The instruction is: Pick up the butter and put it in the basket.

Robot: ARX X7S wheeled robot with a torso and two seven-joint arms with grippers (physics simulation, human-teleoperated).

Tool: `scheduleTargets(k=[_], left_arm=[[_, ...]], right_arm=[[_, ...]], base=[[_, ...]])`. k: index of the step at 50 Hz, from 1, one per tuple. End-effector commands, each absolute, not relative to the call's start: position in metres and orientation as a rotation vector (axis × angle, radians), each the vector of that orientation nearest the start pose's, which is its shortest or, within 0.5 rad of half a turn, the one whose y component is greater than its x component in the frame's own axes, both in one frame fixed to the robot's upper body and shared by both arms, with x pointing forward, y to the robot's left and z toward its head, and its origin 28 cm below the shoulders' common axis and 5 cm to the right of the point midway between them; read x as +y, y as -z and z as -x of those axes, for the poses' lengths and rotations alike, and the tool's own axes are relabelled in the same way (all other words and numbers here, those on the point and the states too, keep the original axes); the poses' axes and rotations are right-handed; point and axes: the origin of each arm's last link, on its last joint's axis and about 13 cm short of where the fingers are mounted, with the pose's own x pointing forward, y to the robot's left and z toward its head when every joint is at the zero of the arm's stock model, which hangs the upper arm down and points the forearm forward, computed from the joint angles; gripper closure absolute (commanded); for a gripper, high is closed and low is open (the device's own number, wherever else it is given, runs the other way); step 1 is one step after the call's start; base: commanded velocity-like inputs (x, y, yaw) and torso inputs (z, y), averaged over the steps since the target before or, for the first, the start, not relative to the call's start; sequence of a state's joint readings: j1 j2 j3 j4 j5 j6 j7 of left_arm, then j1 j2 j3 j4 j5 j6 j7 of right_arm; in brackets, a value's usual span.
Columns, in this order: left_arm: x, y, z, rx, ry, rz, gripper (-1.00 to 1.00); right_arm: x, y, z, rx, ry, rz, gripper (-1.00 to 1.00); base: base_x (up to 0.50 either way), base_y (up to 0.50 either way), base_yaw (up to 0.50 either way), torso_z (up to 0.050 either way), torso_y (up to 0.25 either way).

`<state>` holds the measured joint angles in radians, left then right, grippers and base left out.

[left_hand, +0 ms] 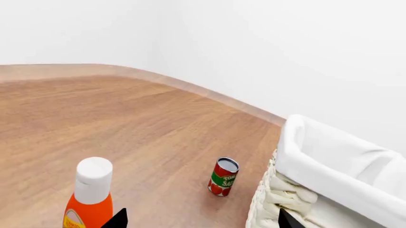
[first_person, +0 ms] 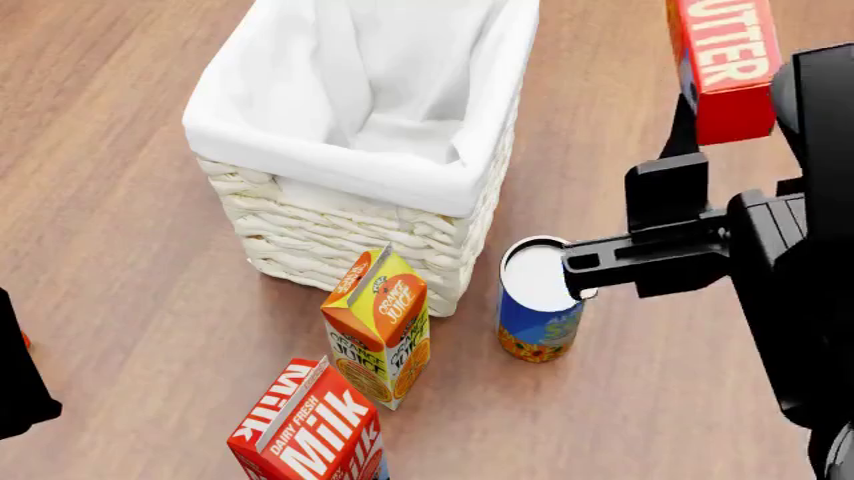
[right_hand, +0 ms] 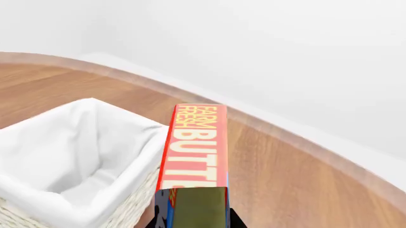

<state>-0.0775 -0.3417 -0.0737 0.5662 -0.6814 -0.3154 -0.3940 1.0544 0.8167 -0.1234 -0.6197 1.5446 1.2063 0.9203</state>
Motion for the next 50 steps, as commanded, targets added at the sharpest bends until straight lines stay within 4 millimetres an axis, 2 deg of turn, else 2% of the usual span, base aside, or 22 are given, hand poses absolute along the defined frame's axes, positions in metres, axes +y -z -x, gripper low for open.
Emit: scheduleTargets(k=[1, 8, 17, 23, 27, 36, 50], left_arm=[[0.248, -0.14, -0.208, -0.238, -0.123, 0.321, -1.0], [0.248, -0.142, -0.208, -0.239, -0.13, 0.332, -1.0], [0.245, -0.142, -0.208, -0.235, -0.129, 0.336, -1.0], [0.244, -0.143, -0.207, -0.235, -0.126, 0.34, -1.0], [0.246, -0.144, -0.207, -0.235, -0.137, 0.343, -1.0], [0.246, -0.144, -0.207, -0.236, -0.138, 0.343, -1.0], [0.248, -0.145, -0.211, -0.237, -0.146, 0.354, -1.0]], right_arm=[[-0.166, -0.342, -0.232, -0.074, 0.008, 0.208, 1.0], [-0.172, -0.363, -0.252, 0.001, 0.003, 0.191, 1.0], [-0.176, -0.377, -0.278, 0.147, 0.024, 0.202, 1.0], [-0.179, -0.371, -0.297, 0.207, 0.019, 0.165, 1.0], [-0.175, -0.371, -0.307, 0.251, -0.014, 0.172, 1.0], [-0.16, -0.39, -0.324, 0.292, -0.051, 0.219, 1.0], [-0.137, -0.403, -0.356, 0.347, -0.142, 0.293, 1.0]], base=[[0.0, 0.0, 0.0, 0.0, 0.0], [0.0, 0.0, 0.0, 0.0, 0.001], [0.0, 0.0, 0.0, 0.001, 0.001], [0.0, 0.0, 0.0, 0.0, 0.002], [0.0, 0.0, 0.0, 0.0, 0.003], [0.0, 0.0, 0.0, 0.001, 0.001], [0.0, 0.0, 0.0, 0.0, 0.001]])
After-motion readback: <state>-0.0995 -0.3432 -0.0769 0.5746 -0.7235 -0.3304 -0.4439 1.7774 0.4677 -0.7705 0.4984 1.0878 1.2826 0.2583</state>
